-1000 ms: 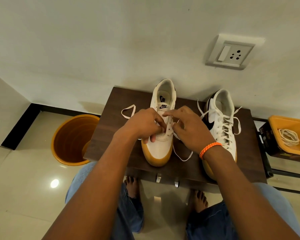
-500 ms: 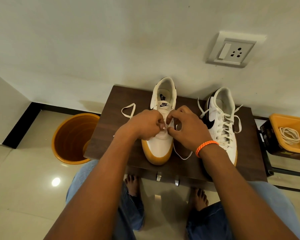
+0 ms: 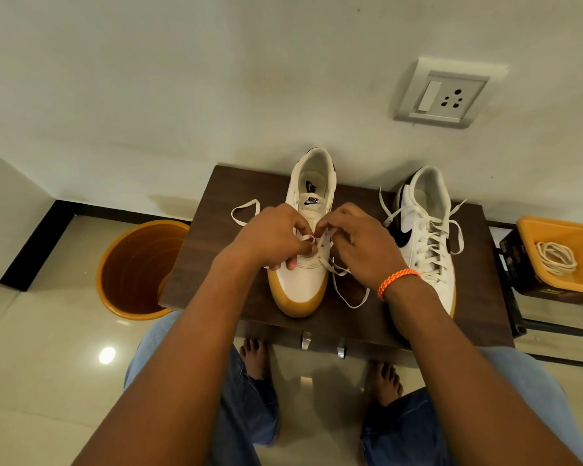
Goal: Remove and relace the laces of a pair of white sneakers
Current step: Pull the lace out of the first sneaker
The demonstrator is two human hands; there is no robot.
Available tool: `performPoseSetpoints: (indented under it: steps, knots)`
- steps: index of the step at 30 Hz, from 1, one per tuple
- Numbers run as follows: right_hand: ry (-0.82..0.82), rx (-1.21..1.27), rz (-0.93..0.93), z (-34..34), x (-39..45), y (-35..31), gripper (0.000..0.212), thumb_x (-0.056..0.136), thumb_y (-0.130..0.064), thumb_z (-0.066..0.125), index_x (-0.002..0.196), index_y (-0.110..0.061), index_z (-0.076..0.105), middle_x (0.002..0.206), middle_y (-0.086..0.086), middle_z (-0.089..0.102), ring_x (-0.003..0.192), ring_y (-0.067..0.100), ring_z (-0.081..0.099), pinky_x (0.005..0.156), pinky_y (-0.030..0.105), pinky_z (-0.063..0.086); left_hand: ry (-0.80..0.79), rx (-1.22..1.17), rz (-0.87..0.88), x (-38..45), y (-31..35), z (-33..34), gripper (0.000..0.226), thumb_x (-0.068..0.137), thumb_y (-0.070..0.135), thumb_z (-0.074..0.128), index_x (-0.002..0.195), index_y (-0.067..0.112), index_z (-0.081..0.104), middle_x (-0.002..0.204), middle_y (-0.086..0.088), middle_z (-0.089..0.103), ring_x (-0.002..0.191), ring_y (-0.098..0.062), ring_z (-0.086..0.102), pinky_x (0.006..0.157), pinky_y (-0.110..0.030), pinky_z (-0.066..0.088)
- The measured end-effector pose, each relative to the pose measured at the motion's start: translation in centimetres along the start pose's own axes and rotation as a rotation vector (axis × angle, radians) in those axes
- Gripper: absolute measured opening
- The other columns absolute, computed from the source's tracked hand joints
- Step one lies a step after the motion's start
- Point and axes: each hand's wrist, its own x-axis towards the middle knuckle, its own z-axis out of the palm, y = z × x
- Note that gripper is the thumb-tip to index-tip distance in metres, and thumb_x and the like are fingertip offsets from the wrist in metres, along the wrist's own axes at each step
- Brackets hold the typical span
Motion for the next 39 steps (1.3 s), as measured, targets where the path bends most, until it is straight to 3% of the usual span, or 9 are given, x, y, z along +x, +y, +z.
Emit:
performPoseSetpoints:
  steps: [5,10,13,17,22,27,31,34,39]
  knots:
    - [0.032,-0.061,-0.012,0.3,0.1,-0.1,0.017,0.104,-0.028,0.056,0.103,-0.038,0.07,0.113,-0.013,0.056,0.096,0.01,0.06,0.077,0.041,0.059,0.059,0.147,0.011,0.7,0.3,0.6,0.005,0.093,0.024,0.079,0.097,0.021,0.079,0.063,0.003,0.07,0.046,-0.007,0.066,0.053,-0.029,0.056]
    - [0.034,-0.126,-0.031,0.3,0.0,-0.2,0.013,0.104,-0.033,0.054,0.105,-0.041,0.065,0.116,-0.016,0.054,0.096,0.013,0.062,0.073,0.045,0.059,0.046,0.216,0.029,1.0,-0.3,0.4,0.015,0.098,0.032,0.073,0.105,0.02,0.077,0.101,-0.006,0.073,0.077,-0.022,0.074,0.077,-0.045,0.065]
    - [0.03,-0.121,-0.019,0.0,0.0,0.0,0.014,0.104,-0.031,0.054,0.102,-0.041,0.063,0.115,-0.018,0.054,0.096,0.013,0.061,0.075,0.046,0.059,-0.041,-0.127,0.005,0.1,-0.6,-0.9,0.022,0.109,0.025,0.058,0.107,0.006,0.069,0.076,-0.005,0.062,0.048,-0.014,0.061,0.064,-0.041,0.065]
    - [0.032,-0.076,0.01,-0.3,0.0,0.1,0.024,0.104,-0.022,0.053,0.098,-0.039,0.068,0.113,-0.014,0.057,0.094,0.012,0.06,0.078,0.043,0.058,-0.063,-0.388,-0.026,-1.3,-1.2,-2.1,0.022,0.114,0.021,0.045,0.117,0.002,0.057,0.066,-0.004,0.054,0.041,-0.013,0.044,0.055,-0.035,0.06]
    - [0.024,-0.028,0.023,-0.5,0.0,-0.1,0.024,0.102,-0.018,0.055,0.097,-0.034,0.072,0.108,-0.01,0.058,0.09,0.011,0.059,0.077,0.042,0.057,-0.093,-0.216,-0.003,-1.2,-0.5,-1.0,0.02,0.104,0.022,0.067,0.123,0.026,0.063,0.069,-0.017,0.071,0.048,-0.03,0.057,0.045,-0.031,0.053]
    - [0.02,-0.031,0.024,-0.4,0.1,-0.1,0.02,0.102,-0.02,0.057,0.098,-0.033,0.072,0.11,-0.008,0.058,0.092,0.013,0.06,0.08,0.041,0.058,0.047,0.043,0.037,-0.2,0.4,0.5,0.011,0.09,0.021,0.083,0.1,0.025,0.082,0.069,-0.001,0.072,0.042,-0.008,0.063,0.052,-0.03,0.06]
    - [0.014,-0.026,0.03,-0.3,0.2,0.0,0.02,0.104,-0.021,0.057,0.101,-0.034,0.072,0.113,-0.01,0.058,0.095,0.011,0.06,0.082,0.04,0.058,0.051,0.129,0.009,0.2,1.0,1.2,0.005,0.093,0.02,0.08,0.094,0.025,0.08,0.097,-0.003,0.073,0.048,-0.012,0.068,0.055,-0.031,0.064]
    - [0.016,-0.017,0.039,-0.4,0.2,0.0,0.02,0.103,-0.022,0.057,0.099,-0.034,0.072,0.112,-0.011,0.058,0.094,0.01,0.06,0.081,0.041,0.059,0.052,0.008,-0.008,-0.1,1.3,0.9,0.01,0.095,0.012,0.075,0.091,0.021,0.078,0.099,-0.004,0.069,0.052,-0.017,0.067,0.049,-0.029,0.059]
    - [0.045,0.021,0.044,-0.5,0.0,0.1,0.017,0.1,-0.024,0.06,0.091,-0.035,0.07,0.108,-0.014,0.058,0.092,0.009,0.06,0.081,0.042,0.059,0.167,-0.554,-0.032,-1.1,0.9,-1.2,0.011,0.104,0.011,0.063,0.109,0.006,0.072,0.057,-0.003,0.045,0.038,-0.007,0.034,0.051,-0.031,0.056]
